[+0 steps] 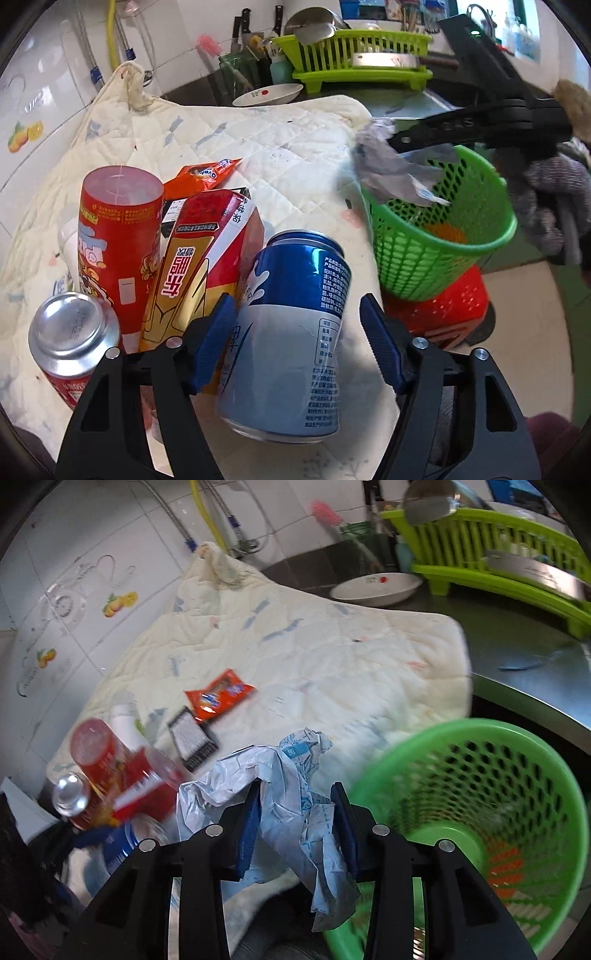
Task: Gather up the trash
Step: 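Carry the paper over the green basket and open the right gripper while the left gripper grasps the blue-white can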
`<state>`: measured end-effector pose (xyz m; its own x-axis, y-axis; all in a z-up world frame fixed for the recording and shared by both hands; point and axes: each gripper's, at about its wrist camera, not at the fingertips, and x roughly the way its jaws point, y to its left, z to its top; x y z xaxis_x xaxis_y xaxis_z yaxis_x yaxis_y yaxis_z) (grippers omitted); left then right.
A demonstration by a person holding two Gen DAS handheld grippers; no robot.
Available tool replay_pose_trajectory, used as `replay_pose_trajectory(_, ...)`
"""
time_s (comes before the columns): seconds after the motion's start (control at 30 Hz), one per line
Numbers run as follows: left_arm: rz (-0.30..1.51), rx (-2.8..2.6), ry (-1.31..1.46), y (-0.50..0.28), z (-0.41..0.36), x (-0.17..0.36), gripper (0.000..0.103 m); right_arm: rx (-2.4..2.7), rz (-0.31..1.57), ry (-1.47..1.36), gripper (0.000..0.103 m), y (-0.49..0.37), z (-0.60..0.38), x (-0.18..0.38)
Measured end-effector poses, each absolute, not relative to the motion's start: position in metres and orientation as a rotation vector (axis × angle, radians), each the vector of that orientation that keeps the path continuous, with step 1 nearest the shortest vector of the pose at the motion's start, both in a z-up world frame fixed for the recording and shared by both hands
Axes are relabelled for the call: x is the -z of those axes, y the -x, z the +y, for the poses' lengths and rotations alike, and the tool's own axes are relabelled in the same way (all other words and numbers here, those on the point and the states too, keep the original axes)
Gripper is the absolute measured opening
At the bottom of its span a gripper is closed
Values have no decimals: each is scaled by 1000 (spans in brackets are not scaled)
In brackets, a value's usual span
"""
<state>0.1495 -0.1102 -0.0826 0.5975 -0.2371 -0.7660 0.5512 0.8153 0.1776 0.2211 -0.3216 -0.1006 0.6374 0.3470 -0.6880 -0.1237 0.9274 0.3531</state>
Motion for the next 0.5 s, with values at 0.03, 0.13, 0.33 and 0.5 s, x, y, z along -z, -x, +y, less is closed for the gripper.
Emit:
replay_pose_trajectory(0.03,810,469,-434,-150,-111,83,67,-252,837,-271,37,-216,-325,102)
replay_pose_trajectory(0.13,806,444,-455,-150,-113,85,63,-197,840,-254,37,-203,-336,106)
replay_pose_trajectory(0.33,790,428,-421,-148,-110,80,62,-84,852,-223,38,-188,-362,117)
replay_pose_trajectory(0.5,769,445,-376,-145,-106,71,61,2,880,-235,44,-188,-385,129)
